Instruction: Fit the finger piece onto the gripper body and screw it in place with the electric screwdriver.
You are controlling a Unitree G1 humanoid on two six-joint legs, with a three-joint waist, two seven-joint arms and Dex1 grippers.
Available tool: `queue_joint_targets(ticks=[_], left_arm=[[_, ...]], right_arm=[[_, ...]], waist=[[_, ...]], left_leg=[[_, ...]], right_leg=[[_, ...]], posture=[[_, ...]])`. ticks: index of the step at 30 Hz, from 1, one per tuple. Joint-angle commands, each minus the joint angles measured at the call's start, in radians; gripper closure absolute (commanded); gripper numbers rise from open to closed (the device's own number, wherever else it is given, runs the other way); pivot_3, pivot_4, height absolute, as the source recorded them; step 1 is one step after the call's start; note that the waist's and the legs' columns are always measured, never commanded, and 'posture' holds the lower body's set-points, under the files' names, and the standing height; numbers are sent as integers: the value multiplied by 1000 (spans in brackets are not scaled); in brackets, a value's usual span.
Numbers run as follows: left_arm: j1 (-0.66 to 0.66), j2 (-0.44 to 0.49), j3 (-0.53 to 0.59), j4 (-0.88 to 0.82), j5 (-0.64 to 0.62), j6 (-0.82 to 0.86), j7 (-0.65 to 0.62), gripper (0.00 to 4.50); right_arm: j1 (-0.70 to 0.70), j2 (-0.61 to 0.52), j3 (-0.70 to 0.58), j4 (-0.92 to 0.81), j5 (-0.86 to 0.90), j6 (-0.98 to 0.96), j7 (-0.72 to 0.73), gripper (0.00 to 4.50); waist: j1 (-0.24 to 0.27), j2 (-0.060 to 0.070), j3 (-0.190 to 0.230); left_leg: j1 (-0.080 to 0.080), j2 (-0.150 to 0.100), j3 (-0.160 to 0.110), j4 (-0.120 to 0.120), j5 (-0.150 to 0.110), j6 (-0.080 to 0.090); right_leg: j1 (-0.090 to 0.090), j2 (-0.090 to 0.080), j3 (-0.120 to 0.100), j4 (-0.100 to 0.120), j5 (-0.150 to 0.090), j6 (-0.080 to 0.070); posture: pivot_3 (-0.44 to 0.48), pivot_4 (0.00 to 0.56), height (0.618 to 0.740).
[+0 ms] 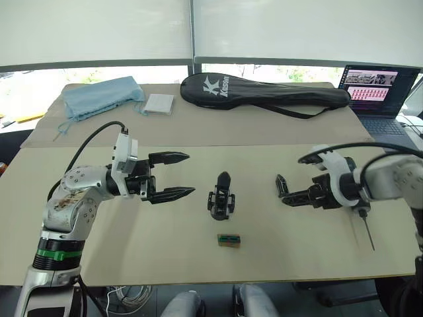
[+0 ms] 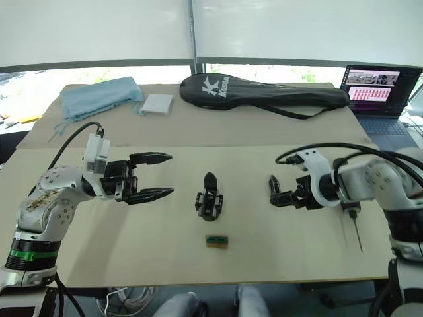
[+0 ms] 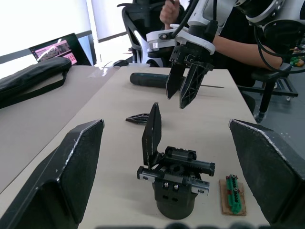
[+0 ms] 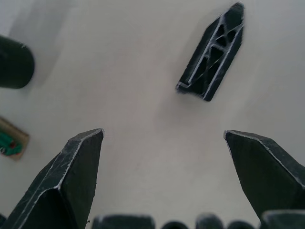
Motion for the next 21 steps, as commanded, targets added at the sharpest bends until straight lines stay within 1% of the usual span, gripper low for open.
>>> queue_joint_targets(ticks=[1, 3, 6, 9, 14, 21], left_arm=[[13, 4, 14, -38, -8, -10, 0, 73], [16, 4, 15, -41, -7, -9, 3, 73], [27, 7, 20, -58, -12, -2, 12, 73], [46, 19, 30, -83, -19, 10, 19, 73], [42, 24, 33, -94, -19, 20, 30, 73], [44, 17, 28, -106, -19, 21, 49, 73]], right_arm=[[-156, 60, 132, 136, -116, 7, 11, 0], [-222, 110, 174, 221, -198, -7, 18, 0], [-271, 169, 194, 341, -294, -68, 38, 0], [-302, 208, 249, 395, -357, -73, 87, 0], [-316, 263, 246, 455, -425, -47, 123, 0], [-291, 306, 227, 453, -485, -18, 134, 0]], waist=[[-4, 0, 0], [-9, 0, 0], [-7, 0, 0], [-5, 0, 0], [-6, 0, 0], [-11, 1, 0]], left_leg=[[-1, 0, 0, 0, 0, 0], [-4, 0, 1, 1, 0, 0], [-5, 0, 1, 0, 1, -1], [-5, 0, 1, 0, 1, -1], [-6, 0, 1, 1, 1, -1], [-6, -1, 1, 0, 1, -2]], right_leg=[[-2, 0, 0, 0, 0, 0], [-4, 0, 1, 0, 0, 0], [-6, 0, 1, 2, 0, -1], [-7, 0, 0, 3, 0, -1], [-8, 0, 0, 3, 1, -1], [-9, 0, 0, 4, 1, -1]], posture=[[0, 150, 740], [0, 150, 740], [0, 150, 740], [0, 150, 740], [0, 150, 740], [0, 150, 740]])
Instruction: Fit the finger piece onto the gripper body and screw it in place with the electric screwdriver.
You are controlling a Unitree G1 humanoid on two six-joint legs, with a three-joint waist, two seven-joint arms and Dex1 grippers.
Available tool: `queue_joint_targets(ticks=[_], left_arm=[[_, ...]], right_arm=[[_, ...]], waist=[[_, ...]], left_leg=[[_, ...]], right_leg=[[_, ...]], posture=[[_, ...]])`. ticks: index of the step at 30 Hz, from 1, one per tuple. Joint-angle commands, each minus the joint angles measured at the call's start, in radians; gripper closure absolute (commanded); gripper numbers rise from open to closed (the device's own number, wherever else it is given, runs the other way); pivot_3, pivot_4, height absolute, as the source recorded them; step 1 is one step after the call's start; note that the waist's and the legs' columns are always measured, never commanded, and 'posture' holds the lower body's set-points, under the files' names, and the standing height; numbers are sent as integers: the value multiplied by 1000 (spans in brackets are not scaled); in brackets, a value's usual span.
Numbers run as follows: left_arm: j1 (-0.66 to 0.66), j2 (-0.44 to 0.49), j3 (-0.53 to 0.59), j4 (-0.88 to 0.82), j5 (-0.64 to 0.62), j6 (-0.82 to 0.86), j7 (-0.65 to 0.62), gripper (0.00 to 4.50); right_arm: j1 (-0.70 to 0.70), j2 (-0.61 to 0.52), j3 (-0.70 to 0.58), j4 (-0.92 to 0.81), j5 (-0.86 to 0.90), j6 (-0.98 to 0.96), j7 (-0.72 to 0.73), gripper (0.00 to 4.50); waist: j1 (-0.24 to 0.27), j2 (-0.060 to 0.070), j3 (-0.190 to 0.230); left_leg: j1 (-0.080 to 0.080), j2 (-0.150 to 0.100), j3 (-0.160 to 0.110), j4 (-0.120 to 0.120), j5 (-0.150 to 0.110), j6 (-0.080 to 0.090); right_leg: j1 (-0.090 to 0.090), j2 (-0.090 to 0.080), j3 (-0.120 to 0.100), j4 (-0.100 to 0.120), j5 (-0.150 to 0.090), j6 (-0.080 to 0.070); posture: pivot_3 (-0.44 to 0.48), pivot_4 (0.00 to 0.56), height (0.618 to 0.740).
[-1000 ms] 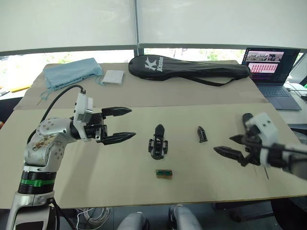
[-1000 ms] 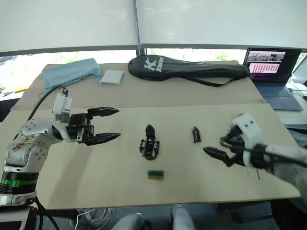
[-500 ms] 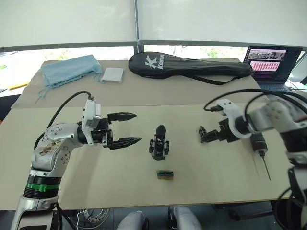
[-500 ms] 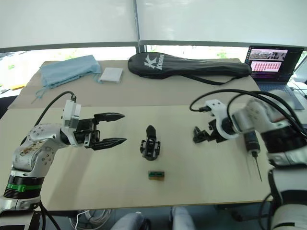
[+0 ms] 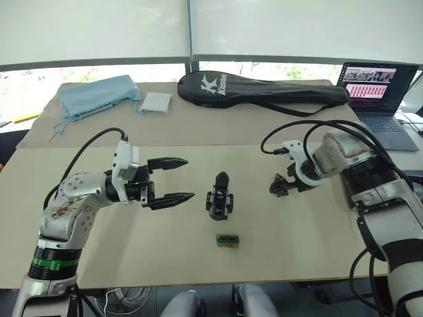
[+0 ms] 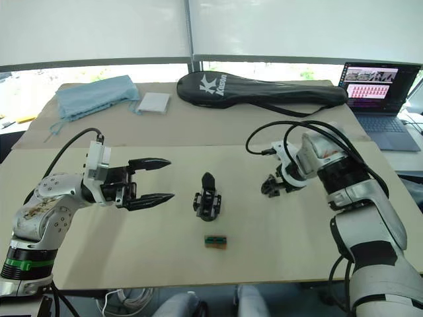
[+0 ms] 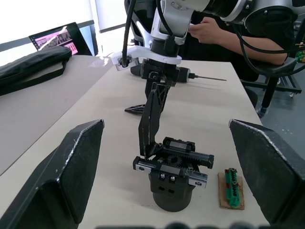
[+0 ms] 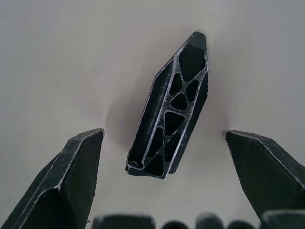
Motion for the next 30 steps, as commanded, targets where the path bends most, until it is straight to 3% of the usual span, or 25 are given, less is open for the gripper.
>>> queue_joint_targets(ticks=[1, 3, 12, 19, 24, 27, 30], left_arm=[[-6, 4, 17, -45, -19, 5, 13, 73], [-5, 6, 17, -45, -20, 5, 14, 17], [-11, 14, 29, -40, -16, 5, 25, 0], [4, -3, 45, -52, -39, 24, 64, 0], [-28, -52, 90, -55, -103, 85, 177, 0], [-85, -125, 129, -45, -216, 208, 350, 0], [-150, -229, 146, -40, -319, 315, 530, 0]], right_arm=[[-5, 6, -32, -17, -29, 37, 9, 0], [10, -4, -9, -34, -30, 46, 25, 259], [75, -17, -6, -90, -21, 57, 46, 3281], [130, -106, 7, -279, -41, -113, 162, 3387], [181, -141, -136, -416, -51, -264, 191, 3387], [266, -153, -250, -636, -104, -494, 146, 3387], [356, -83, -315, -872, -159, -685, 62, 3387]], waist=[[-1, 0, 0], [-1, 0, 0], [-5, 0, 0], [-7, 0, 0], [-10, 0, 0], [-6, 0, 0], [4, 0, 0]], left_leg=[[0, 0, 0, 0, 0, 0], [0, 0, 0, 0, 0, 0], [1, 0, 0, 0, 0, 0], [1, 0, -1, 0, 0, 0], [0, 0, 0, 0, 0, -1], [0, 0, -1, 0, 1, -1], [0, 0, -2, 1, 1, -2]], right_leg=[[0, 0, 0, 0, 0, 0], [0, 0, 0, 0, 0, 0], [0, 0, 0, 0, 0, 0], [1, 0, 0, 0, 0, 0], [0, 0, 0, 0, 0, 0], [0, 0, 0, 0, 0, 0], [0, 0, -1, 1, 0, 0]], posture=[[0, 150, 740], [0, 150, 740], [0, 150, 740], [0, 150, 740], [0, 150, 740], [0, 150, 740], [0, 150, 740]])
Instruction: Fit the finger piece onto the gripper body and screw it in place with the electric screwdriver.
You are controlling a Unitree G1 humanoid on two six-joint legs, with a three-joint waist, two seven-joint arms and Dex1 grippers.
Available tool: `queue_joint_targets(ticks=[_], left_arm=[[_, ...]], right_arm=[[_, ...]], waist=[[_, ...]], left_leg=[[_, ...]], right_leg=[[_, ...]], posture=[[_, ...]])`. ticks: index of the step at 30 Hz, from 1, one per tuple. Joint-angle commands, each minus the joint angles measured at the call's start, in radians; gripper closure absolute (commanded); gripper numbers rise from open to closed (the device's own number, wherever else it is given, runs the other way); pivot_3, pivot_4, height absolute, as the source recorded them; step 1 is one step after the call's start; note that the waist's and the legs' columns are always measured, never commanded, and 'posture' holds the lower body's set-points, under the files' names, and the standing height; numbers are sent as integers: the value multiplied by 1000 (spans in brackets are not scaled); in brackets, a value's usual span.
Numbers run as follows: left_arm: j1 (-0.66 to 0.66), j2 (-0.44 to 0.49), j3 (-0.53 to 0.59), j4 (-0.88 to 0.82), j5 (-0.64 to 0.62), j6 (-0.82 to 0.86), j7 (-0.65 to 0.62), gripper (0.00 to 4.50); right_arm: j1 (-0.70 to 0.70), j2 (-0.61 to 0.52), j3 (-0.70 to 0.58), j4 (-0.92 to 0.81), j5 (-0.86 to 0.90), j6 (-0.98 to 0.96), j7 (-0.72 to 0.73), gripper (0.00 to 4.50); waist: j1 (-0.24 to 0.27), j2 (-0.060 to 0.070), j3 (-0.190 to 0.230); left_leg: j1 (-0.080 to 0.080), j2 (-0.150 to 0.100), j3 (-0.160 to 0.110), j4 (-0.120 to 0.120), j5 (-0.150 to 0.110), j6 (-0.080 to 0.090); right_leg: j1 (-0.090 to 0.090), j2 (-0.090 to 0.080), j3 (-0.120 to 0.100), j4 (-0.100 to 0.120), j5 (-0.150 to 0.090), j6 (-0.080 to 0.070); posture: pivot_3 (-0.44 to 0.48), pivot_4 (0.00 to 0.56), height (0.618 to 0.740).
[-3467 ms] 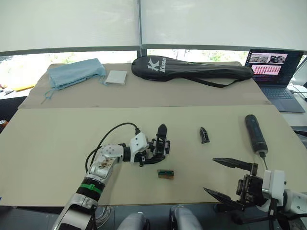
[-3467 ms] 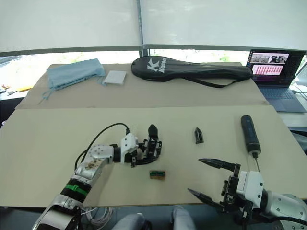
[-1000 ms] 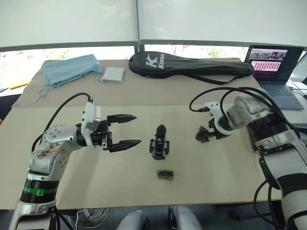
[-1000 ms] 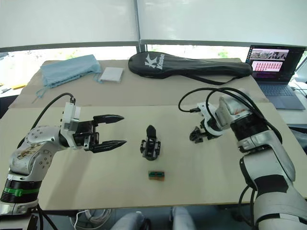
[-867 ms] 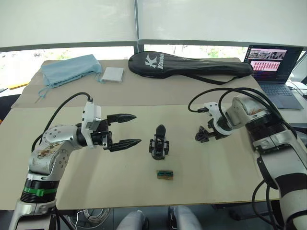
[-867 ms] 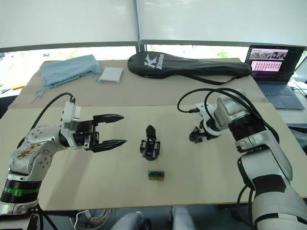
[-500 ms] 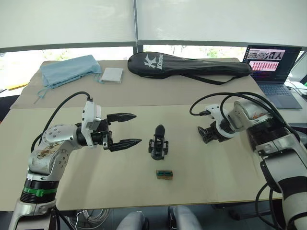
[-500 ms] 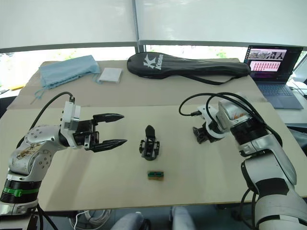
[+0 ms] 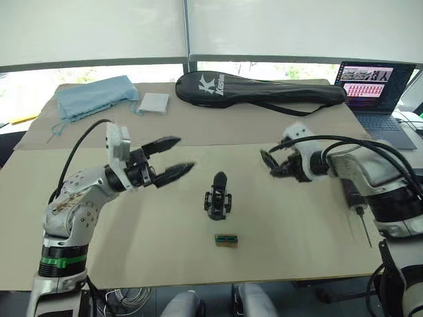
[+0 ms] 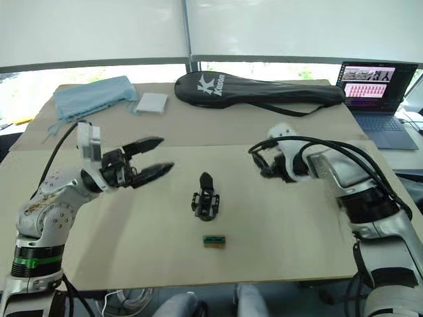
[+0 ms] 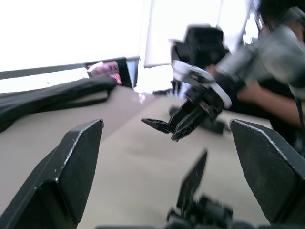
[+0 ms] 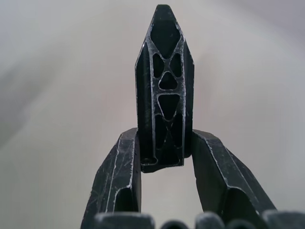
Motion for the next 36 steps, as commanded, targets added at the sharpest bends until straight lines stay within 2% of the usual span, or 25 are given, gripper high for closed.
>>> queue_joint_targets(ticks=[1, 9, 18, 26, 29, 36], left_arm=[[-71, -87, 24, -24, -119, 111, 197, 0], [-154, -251, 20, -10, -187, 190, 422, 0], [-176, -340, -5, 2, -188, 165, 450, 0], [-169, -375, -9, 18, -176, 153, 451, 0], [-152, -379, -14, 14, -171, 146, 442, 860], [-129, -390, -32, 2, -171, 136, 439, 4360]], right_arm=[[47, 71, -66, -264, -55, -209, -77, 3387], [56, 158, 26, -368, -192, -256, -151, 3387], [64, 178, 60, -401, -233, -250, -129, 3387], [59, 197, 66, -394, -258, -266, -108, 3387], [60, 199, 65, -390, -263, -269, -103, 3387], [61, 213, 63, -393, -276, -264, -97, 3387]], waist=[[1, 0, 0], [4, 0, 0], [1, 0, 0], [1, 0, 0], [1, 0, 0], [1, 0, 0]], left_leg=[[0, 0, 0, 1, 0, 0], [1, -1, 0, 6, 1, -2], [1, -1, 0, 6, 2, -3], [1, -1, 0, 6, 2, -3], [1, -1, 0, 6, 2, -3], [1, -1, 0, 6, 2, -3]], right_leg=[[0, 0, 0, 0, 0, 0], [1, 0, 0, 2, 0, 0], [1, 0, 0, 3, 0, -1], [1, 0, 0, 3, 0, -1], [1, 0, 0, 3, 0, -1], [1, 0, 0, 3, 1, -1]], posture=[[0, 150, 740], [0, 150, 740], [0, 150, 740], [0, 150, 740], [0, 150, 740], [0, 150, 740]])
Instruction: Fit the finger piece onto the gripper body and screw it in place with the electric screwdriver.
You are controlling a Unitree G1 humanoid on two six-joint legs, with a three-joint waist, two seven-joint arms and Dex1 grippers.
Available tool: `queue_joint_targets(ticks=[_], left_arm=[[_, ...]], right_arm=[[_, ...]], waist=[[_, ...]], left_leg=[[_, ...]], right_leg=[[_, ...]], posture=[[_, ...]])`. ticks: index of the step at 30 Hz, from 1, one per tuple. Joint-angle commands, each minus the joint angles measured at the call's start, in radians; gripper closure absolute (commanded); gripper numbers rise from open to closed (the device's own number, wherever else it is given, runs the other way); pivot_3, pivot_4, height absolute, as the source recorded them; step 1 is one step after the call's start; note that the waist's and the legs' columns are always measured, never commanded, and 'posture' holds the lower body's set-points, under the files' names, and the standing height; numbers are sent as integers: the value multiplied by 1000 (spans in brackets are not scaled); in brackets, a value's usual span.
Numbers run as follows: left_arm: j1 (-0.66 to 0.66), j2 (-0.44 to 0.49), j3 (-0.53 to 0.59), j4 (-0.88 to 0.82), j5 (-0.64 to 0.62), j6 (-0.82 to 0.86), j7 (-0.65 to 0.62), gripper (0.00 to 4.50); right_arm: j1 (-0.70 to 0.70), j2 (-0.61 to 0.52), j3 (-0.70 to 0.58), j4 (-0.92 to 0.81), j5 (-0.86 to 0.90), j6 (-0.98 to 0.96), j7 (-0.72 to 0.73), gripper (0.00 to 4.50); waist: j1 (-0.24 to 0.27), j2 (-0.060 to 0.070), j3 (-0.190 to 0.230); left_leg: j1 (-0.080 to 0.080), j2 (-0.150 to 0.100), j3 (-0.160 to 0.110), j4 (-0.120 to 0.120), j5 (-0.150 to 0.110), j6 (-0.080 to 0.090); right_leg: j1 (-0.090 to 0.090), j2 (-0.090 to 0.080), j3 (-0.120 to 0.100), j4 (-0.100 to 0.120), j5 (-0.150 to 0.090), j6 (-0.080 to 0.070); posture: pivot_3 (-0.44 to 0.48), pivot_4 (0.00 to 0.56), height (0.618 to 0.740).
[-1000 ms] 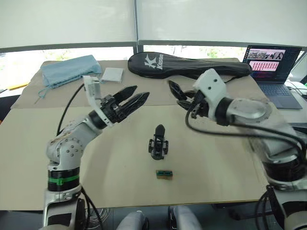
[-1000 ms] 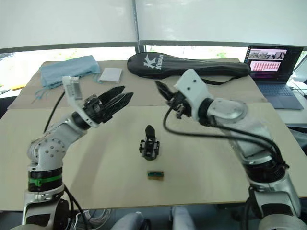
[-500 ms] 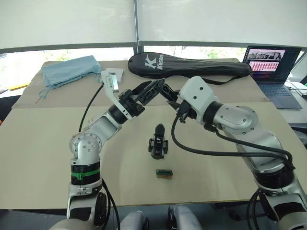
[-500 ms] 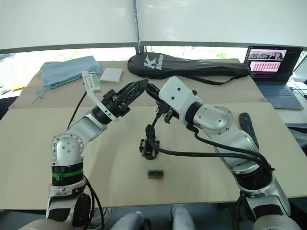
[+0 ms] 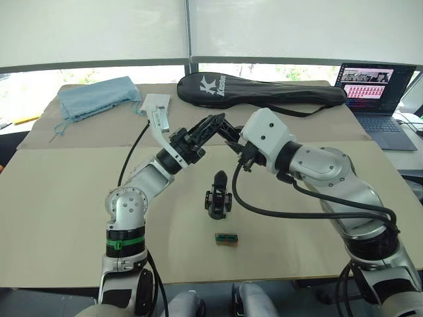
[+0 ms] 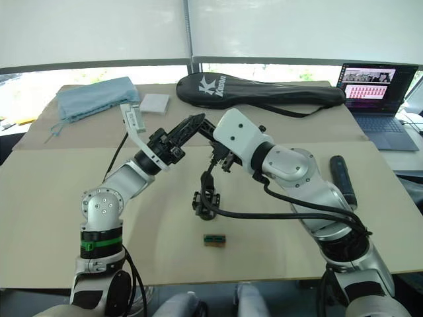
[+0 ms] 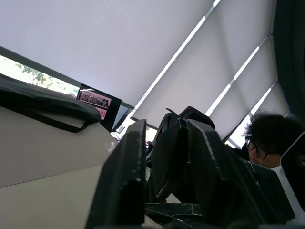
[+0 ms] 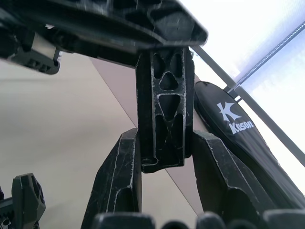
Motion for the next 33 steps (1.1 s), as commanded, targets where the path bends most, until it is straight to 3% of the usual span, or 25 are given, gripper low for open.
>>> queue_joint_targets(ticks=[1, 7, 9, 12, 16, 20, 24, 29, 33], left_arm=[[-5, -7, -11, -31, 0, -17, -3, 4500], [-39, -30, 17, -25, -34, -28, 35, 4500], [-58, -35, 33, -14, -41, -37, 49, 4500], [-85, -26, 53, 9, -48, -38, 54, 4500], [-113, 51, 63, 58, -66, 5, -24, 4500], [-147, 251, 34, 153, -124, 186, -270, 4500], [-183, 418, -42, 201, -95, 290, -503, 4500], [-221, 499, -131, 200, -63, 361, -668, 4500], [-232, 520, -176, 178, -55, 399, -739, 4500]], right_arm=[[-11, 6, -22, -36, -18, -22, 5, 3387], [2, 10, -41, -44, -9, -10, 23, 3387], [15, 3, -71, -55, 5, -10, 34, 2328], [33, -29, -139, -53, 29, -26, 71, 1268], [68, -108, -258, -20, 140, -118, 229, 13], [51, -126, -421, 42, 412, 0, 376, 13], [30, -206, -470, 41, 683, 293, 448, 13], [-62, -320, -447, 97, 949, 623, 488, 13], [-157, -231, -443, 163, 1031, 775, 372, 13]], waist=[[1, 0, 0], [1, 0, 0], [2, 0, 0], [3, 0, 0], [1, 0, 0], [-10, 0, 0], [-19, 0, 0], [-14, 0, 0], [-15, 0, 0]], left_leg=[[0, 0, 0, 0, 0, 0], [0, 0, 0, 0, 0, 0], [0, 0, 0, 0, 0, 0], [0, 0, 0, 0, 0, 0], [0, 0, 0, 0, 0, 0], [0, 0, 0, -1, 0, 0], [0, 0, -1, -2, 0, 0], [0, 0, -2, -2, 0, 0], [0, 0, -2, -2, 0, 1]], right_leg=[[0, 0, 0, 0, 0, 0], [0, 0, 0, 0, 0, 0], [0, 0, 0, 0, 0, 0], [0, 0, 0, 0, 0, 0], [0, 0, 0, 0, 0, 0], [0, 1, 0, 0, 0, 0], [0, 1, 0, 0, 0, -1], [1, 0, 0, -2, 0, -1], [2, -1, 0, -3, 0, -1]], posture=[[0, 150, 740], [0, 150, 740], [0, 150, 740], [0, 150, 740], [0, 150, 740], [0, 150, 740], [0, 150, 740], [0, 150, 740], [0, 150, 740]])
